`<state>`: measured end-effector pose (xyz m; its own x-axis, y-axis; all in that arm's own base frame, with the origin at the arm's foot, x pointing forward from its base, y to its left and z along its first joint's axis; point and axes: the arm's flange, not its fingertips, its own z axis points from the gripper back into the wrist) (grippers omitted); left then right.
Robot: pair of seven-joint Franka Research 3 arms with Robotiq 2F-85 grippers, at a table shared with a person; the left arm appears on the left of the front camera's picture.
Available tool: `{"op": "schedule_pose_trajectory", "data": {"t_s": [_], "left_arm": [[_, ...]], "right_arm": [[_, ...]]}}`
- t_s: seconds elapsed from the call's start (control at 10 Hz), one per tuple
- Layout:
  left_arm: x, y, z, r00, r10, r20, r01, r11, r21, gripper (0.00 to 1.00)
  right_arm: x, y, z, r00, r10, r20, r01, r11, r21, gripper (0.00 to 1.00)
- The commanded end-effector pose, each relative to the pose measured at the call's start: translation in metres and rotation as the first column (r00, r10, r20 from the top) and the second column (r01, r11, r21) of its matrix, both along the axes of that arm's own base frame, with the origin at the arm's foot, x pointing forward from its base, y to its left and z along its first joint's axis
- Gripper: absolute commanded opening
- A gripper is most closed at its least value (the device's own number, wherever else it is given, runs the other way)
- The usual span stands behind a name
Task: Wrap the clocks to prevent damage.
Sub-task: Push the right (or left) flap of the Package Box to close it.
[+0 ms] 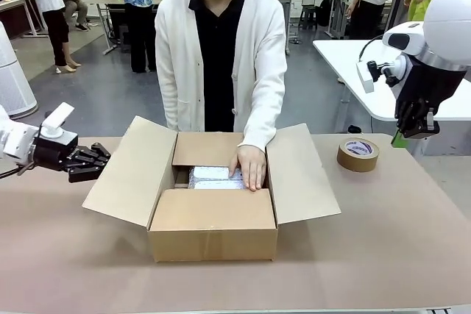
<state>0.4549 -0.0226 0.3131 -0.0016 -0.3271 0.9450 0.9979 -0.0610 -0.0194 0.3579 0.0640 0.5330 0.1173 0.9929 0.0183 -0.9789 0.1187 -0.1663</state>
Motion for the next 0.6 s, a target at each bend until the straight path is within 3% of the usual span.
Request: {"op": "schedule_pose_trajectory", "data": {"t_s": [0.0, 0.5], "left_arm": [[0.011, -0.014, 0.001, 0.999, 0.004, -0.038, -0.006, 0.998, -0.056, 0.05], [0.021, -0.081, 0.009, 0.999, -0.028, -0.045, 0.023, 0.994, -0.110, 0.05]], "right_arm": [[0.002, 0.000, 0.000, 1.000, 0.003, -0.008, -0.003, 1.000, -0.006, 0.04], [0.002, 0.000, 0.000, 1.000, 0.003, -0.008, -0.003, 1.000, -0.006, 0.04]]}}
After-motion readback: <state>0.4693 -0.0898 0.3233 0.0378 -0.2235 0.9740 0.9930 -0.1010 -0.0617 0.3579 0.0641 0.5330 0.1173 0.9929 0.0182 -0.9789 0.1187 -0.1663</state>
